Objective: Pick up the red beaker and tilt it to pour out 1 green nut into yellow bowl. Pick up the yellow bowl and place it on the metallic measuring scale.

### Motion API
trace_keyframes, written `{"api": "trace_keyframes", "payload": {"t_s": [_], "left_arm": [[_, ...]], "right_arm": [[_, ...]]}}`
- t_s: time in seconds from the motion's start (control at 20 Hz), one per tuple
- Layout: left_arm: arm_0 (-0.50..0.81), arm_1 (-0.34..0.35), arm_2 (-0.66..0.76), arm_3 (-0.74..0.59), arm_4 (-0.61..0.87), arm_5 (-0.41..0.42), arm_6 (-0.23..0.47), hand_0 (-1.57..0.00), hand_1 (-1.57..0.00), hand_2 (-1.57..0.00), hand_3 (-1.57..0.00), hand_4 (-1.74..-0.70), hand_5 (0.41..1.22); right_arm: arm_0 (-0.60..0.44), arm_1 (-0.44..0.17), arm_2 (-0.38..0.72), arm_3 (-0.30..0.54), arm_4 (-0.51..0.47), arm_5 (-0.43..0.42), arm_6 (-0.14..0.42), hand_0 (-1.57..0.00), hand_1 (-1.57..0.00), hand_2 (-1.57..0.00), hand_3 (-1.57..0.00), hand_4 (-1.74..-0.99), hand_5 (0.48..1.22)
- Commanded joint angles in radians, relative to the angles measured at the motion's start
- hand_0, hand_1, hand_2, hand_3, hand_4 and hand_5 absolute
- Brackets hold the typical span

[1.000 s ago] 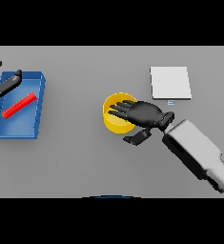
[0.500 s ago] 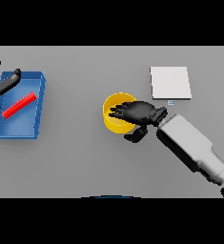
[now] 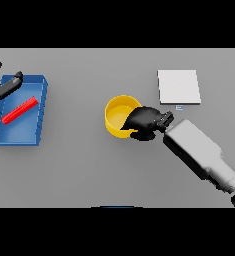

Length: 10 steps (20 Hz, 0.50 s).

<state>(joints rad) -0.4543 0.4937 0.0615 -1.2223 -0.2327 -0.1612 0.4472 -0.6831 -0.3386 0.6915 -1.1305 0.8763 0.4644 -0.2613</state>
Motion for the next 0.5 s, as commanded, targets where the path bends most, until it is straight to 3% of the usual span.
{"api": "trace_keyframes", "payload": {"t_s": [0.0,0.2,0.45], "left_arm": [[0.006,0.004,-0.001,-0.003,-0.002,-0.001,-0.002,0.00,0.00,0.00,0.00,-0.78,0.712],[0.009,0.005,0.000,-0.011,0.006,-0.010,-0.002,0.00,0.00,0.00,0.00,-0.78,0.712],[0.009,0.010,0.002,-0.014,0.006,-0.010,0.001,0.00,0.00,0.00,0.00,-0.77,0.706]], "right_arm": [[0.003,-0.003,0.000,0.001,-0.003,-0.002,-0.001,-1.28,-1.27,-1.19,-1.03,-1.637,1.152],[0.000,-0.011,-0.004,-0.011,-0.016,0.025,0.016,-1.45,-1.45,-1.33,-1.17,-1.698,1.193],[-0.010,-0.046,-0.032,-0.088,-0.045,0.068,0.057,-1.53,-1.53,-1.44,-1.17,-1.727,1.212]]}}
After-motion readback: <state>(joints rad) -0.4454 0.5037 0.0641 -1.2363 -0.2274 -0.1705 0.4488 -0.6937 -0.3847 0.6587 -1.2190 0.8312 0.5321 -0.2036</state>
